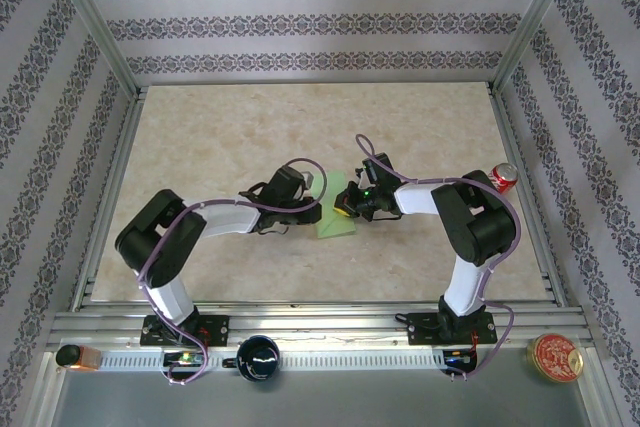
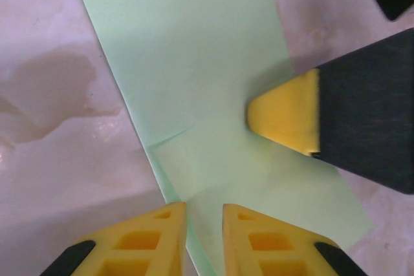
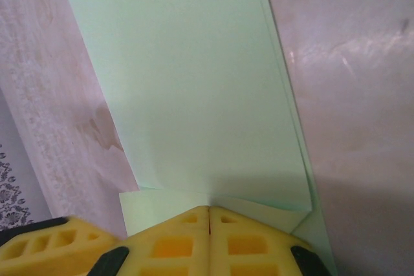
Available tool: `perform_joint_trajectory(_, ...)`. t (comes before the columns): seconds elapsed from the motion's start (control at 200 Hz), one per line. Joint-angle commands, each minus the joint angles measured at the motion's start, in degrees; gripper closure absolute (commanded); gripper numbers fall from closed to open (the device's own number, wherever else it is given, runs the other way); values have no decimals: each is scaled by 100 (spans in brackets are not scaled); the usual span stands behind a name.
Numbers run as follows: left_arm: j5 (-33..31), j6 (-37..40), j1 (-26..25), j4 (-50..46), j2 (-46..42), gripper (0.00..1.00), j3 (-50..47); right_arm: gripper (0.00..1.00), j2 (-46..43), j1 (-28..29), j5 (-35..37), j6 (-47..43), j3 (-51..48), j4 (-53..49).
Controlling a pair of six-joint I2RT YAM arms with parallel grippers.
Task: Fold a paper plane with a square sheet of paper (pick it up from the middle)
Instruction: Fold the triangle a second time at the center of the table.
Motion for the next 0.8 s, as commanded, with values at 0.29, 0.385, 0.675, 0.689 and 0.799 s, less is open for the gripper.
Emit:
perform_joint_trajectory(0.29, 1106, -1172, -150, -305, -132, 100, 394, 100, 17, -93, 182, -120, -224, -377)
perform_joint_trajectory(0.385, 1326, -1260, -150, -136, 88, 100, 459, 100, 16, -93, 182, -118, -224, -386)
perform_joint_trajectory(0.675, 1605, -1175, -170, -180, 592, 100, 721, 100, 0, -102, 190, -107, -235, -395)
perform_joint_trajectory(0.689, 1608, -1170, -168, -185, 606, 100, 725, 100, 0, -102, 190, -105, -238, -395)
perform_joint_trajectory(0.799, 1610, -1150, -172, -182, 671, 100, 730, 100, 26, -102, 182, -103, -225, -386)
